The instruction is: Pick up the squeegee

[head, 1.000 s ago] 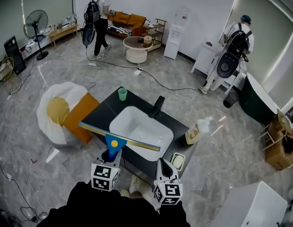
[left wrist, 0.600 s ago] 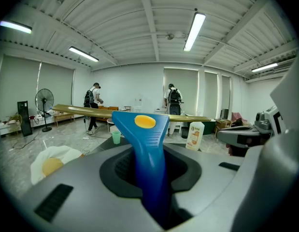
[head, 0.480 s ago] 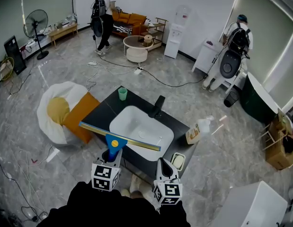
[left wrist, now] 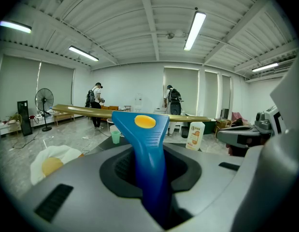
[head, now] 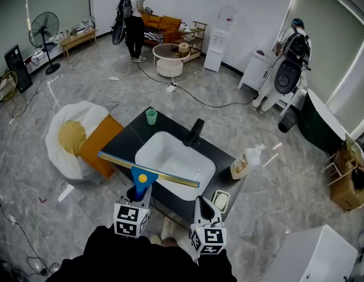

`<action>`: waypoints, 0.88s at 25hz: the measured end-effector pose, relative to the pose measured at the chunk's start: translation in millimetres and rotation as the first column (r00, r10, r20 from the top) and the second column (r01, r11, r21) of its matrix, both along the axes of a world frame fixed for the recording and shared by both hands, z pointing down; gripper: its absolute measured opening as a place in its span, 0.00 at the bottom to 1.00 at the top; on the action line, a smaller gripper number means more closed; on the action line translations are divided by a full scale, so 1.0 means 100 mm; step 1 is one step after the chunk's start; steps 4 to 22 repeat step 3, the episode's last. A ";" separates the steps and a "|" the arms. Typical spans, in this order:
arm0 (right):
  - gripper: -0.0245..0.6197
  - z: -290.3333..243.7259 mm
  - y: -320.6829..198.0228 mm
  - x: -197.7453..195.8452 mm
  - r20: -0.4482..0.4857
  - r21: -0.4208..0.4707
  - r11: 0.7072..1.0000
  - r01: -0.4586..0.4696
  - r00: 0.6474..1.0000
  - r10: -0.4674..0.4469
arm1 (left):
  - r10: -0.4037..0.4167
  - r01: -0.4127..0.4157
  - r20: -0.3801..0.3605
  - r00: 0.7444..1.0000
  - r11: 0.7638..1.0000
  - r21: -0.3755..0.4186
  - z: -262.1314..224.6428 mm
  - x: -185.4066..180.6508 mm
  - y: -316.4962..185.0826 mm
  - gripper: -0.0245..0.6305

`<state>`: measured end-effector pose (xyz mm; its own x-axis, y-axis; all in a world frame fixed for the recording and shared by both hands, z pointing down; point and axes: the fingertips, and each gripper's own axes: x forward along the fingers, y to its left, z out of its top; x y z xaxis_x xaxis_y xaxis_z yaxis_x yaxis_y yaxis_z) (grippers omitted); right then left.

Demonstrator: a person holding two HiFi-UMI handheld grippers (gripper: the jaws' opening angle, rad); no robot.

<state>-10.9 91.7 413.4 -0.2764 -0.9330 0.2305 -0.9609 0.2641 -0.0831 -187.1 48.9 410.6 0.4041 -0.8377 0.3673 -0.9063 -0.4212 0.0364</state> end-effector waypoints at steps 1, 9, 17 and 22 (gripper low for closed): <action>0.06 0.00 -0.01 0.00 0.000 0.000 1.000 0.000 1.000 0.000 | 0.000 0.000 0.000 1.000 1.000 0.000 0.00 0.01 0.00 0.19; 0.06 0.01 -0.02 0.01 -0.001 0.001 1.000 0.001 1.000 -0.001 | 0.001 -0.001 0.000 1.000 1.000 0.000 0.01 0.02 -0.01 0.19; 0.06 0.01 -0.02 0.01 -0.001 0.001 1.000 0.001 1.000 -0.001 | 0.001 -0.001 0.000 1.000 1.000 0.000 0.01 0.02 -0.01 0.19; 0.06 0.01 -0.02 0.01 -0.001 0.001 1.000 0.001 1.000 -0.001 | 0.001 -0.001 0.000 1.000 1.000 0.000 0.01 0.02 -0.01 0.19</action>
